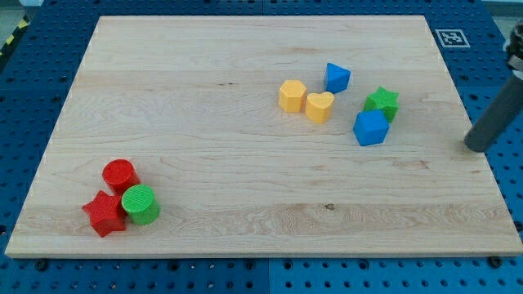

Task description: Slide the blue cube closer to yellow heart

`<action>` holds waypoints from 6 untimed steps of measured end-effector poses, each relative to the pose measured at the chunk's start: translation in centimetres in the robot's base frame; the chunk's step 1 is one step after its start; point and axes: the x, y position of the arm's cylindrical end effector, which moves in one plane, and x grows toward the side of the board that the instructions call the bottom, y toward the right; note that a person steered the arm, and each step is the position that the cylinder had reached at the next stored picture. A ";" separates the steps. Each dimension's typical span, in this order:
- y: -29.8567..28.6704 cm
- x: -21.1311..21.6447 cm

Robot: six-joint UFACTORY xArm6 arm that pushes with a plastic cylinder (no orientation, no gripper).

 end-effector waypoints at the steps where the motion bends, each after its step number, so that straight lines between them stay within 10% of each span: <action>1: -1.1 -0.5; 6: -18.9 -5.4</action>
